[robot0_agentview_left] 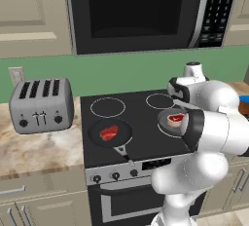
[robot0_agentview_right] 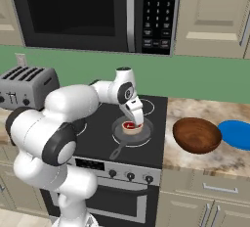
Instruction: Place one of the steaks on the plate and the other in the bowl. Then place the bowl in the fridge.
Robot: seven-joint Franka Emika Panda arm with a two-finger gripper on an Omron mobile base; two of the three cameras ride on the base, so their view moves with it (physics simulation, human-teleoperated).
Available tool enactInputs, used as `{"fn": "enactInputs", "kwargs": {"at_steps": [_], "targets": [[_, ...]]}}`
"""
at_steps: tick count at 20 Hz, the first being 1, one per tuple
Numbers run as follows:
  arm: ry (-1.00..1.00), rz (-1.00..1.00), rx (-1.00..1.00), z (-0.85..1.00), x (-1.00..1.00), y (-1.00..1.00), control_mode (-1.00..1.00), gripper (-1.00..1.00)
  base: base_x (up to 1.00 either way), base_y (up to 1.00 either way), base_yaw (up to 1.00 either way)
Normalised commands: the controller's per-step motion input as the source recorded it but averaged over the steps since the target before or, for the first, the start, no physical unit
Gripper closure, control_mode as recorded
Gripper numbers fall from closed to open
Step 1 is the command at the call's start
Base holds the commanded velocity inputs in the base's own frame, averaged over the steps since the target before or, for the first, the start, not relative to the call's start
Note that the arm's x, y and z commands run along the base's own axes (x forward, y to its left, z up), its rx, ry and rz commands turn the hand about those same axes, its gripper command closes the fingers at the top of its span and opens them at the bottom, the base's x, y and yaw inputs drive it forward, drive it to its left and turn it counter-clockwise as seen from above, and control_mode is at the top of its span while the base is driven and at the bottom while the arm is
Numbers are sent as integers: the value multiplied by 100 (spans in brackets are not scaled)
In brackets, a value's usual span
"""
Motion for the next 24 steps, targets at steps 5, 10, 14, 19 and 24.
{"fn": "enactInputs", "kwargs": {"at_steps": [5, 10, 14, 19, 24], "targets": [[0, 0, 2, -10, 27, 0, -100, -100, 0, 0, 0], [0, 0, 0, -16, 21, 0, -100, -100, 0, 0, 0], [0, 0, 0, -29, 11, 0, -100, -100, 0, 0, 0], [0, 3, 0, -20, 17, 0, -100, -100, 0, 0, 0], [0, 1, 2, -8, 28, -1, -100, -100, 0, 0, 0]]}}
